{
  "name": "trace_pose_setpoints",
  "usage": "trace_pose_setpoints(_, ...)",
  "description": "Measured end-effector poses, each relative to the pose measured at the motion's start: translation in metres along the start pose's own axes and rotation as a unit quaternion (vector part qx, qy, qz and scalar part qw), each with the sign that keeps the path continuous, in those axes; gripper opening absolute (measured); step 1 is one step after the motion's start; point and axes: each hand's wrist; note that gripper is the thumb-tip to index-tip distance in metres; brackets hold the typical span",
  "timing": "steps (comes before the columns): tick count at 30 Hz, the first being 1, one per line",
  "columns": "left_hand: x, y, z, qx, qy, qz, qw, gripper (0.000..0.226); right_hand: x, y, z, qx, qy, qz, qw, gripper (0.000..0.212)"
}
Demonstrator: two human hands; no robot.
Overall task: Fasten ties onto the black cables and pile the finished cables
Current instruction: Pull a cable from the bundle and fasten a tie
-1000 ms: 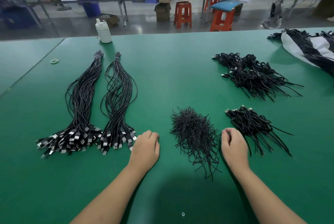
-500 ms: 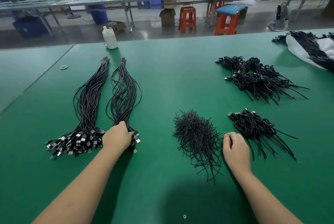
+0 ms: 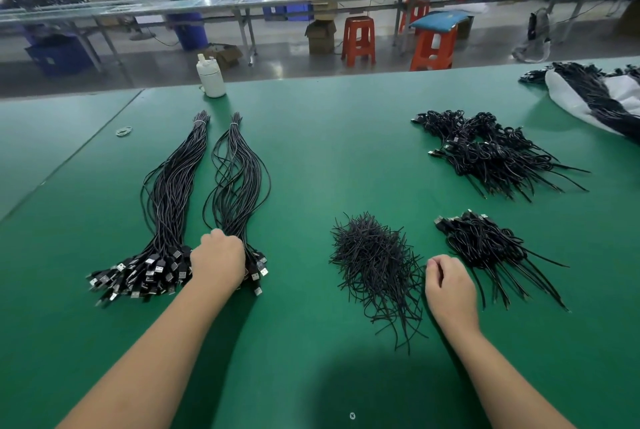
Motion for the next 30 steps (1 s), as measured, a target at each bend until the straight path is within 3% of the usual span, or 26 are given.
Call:
trace_pose_setpoints(4, -0.004, -0.014, -0.015, 0.049, -0.022, 0.043, 0.998, 0.02, 0.0, 0.002, 0.0, 0.002, 0.005, -0.004, 1.0, 0.02)
trace_pose_setpoints(7, -0.008, -0.031, -0.032, 0.156, -0.002, 0.087, 0.984, 0.019, -0.001, 0.003, 0.0, 0.002, 0.003, -0.003, 1.0, 0.02)
trace_pose_setpoints(11, -0.016, -0.048, -0.056, 0.294, 0.097, 0.088, 0.947, 0.028, -0.003, 0.004, -0.001, -0.005, -0.007, 0.001, 1.0, 0.021)
trace_pose_setpoints(13, -0.021, -0.053, -0.065, 0.342, 0.164, 0.028, 0.925, 0.023, -0.003, 0.004, -0.001, -0.002, -0.007, 0.003, 1.0, 0.021)
trace_pose_setpoints(17, -0.026, -0.054, -0.073, 0.413, 0.305, -0.138, 0.847, 0.016, -0.006, 0.005, -0.002, 0.009, -0.013, 0.021, 1.0, 0.017)
trace_pose_setpoints(19, -0.031, -0.055, -0.077, 0.404, 0.346, -0.264, 0.805, 0.016, -0.01, 0.011, -0.003, 0.025, -0.027, 0.036, 0.999, 0.013)
trace_pose_setpoints(21, -0.037, -0.058, -0.077, 0.366, 0.33, -0.398, 0.774, 0.022, -0.013, 0.028, -0.005, -0.008, -0.04, 0.046, 0.998, 0.012)
trace_pose_setpoints(23, -0.044, -0.062, -0.076, 0.33, 0.296, -0.498, 0.745, 0.031, -0.016, 0.057, -0.008, -0.058, 0.017, 0.118, 0.991, 0.019)
trace_pose_setpoints(24, -0.047, -0.064, -0.074, 0.318, 0.276, -0.536, 0.731, 0.036, -0.016, 0.075, -0.013, -0.063, 0.081, 0.185, 0.977, 0.025)
trace_pose_setpoints(26, -0.055, -0.07, -0.071, 0.297, 0.233, -0.597, 0.708, 0.046, -0.014, 0.112, -0.023, -0.043, 0.214, 0.343, 0.914, 0.034)
trace_pose_setpoints(28, -0.064, -0.075, -0.068, 0.27, 0.203, -0.654, 0.676, 0.051, -0.013, 0.135, -0.028, 0.003, 0.273, 0.459, 0.846, 0.041)
trace_pose_setpoints(30, -0.069, -0.076, -0.065, 0.231, 0.183, -0.707, 0.643, 0.047, -0.017, 0.147, -0.029, -0.002, 0.284, 0.467, 0.837, 0.037)
Point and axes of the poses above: each hand's wrist, its own z-axis towards the middle knuckle, its own x-axis out of the palm, y = z × x, and after that the axes turned 3 degrees about -x, right-handed
